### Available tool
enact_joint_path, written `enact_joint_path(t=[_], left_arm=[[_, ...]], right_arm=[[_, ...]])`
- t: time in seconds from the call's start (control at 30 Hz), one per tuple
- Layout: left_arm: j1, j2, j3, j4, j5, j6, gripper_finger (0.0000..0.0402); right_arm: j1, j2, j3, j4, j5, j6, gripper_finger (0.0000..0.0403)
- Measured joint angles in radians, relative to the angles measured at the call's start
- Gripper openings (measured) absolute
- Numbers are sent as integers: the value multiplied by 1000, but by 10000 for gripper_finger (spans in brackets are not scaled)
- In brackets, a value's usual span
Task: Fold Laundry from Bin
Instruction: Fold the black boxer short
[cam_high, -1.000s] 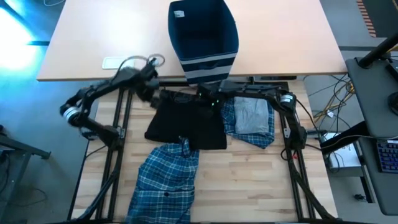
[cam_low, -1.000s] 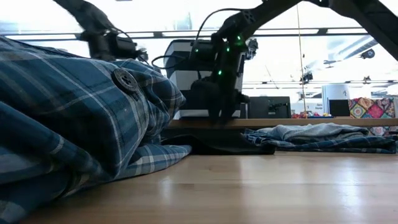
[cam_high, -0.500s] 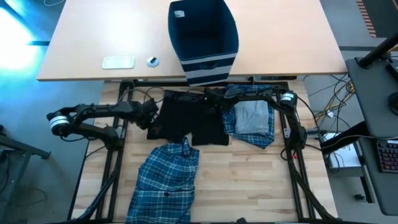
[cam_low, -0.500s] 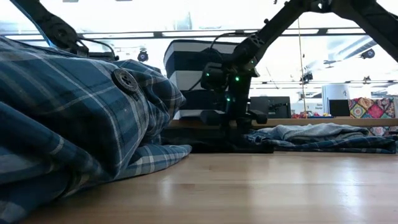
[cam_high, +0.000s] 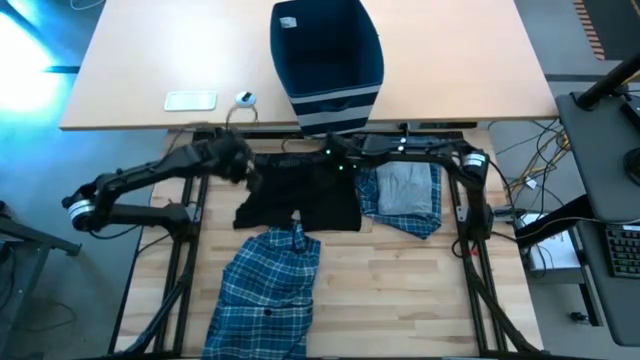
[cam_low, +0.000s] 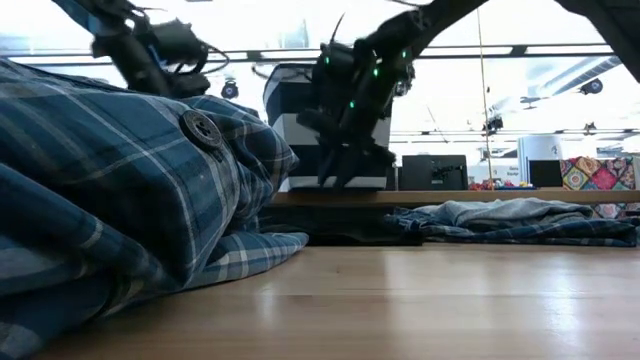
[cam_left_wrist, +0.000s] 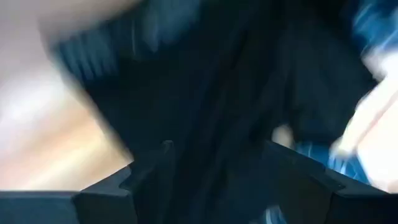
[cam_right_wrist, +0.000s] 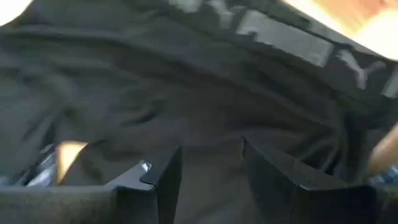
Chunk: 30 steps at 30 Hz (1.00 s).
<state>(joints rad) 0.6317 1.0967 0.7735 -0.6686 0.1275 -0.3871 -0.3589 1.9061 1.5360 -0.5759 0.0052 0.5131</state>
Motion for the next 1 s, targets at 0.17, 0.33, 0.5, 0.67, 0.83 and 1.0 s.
enact_joint_path(t=[0.17, 0.33, 0.5, 0.67, 0.83, 1.0], left_arm=[[138, 184, 78, 98, 31, 428, 231], [250, 401, 202, -4, 141, 824, 231], [306, 569, 307, -91, 71, 1053, 231], [335, 681, 381, -72, 40, 1066, 229], [335, 742, 415, -75, -15, 1050, 173], [345, 760, 443, -78, -93, 967, 32]], right_arm=[[94, -13, -1, 5, -6, -14, 151], [196, -16, -2, -5, -12, 23, 146], [272, -40, -2, -55, 0, 122, 145], [316, -91, -2, -121, 30, 169, 145], [319, -138, -2, -176, 69, 178, 144], [310, -172, -2, -197, 102, 157, 141]])
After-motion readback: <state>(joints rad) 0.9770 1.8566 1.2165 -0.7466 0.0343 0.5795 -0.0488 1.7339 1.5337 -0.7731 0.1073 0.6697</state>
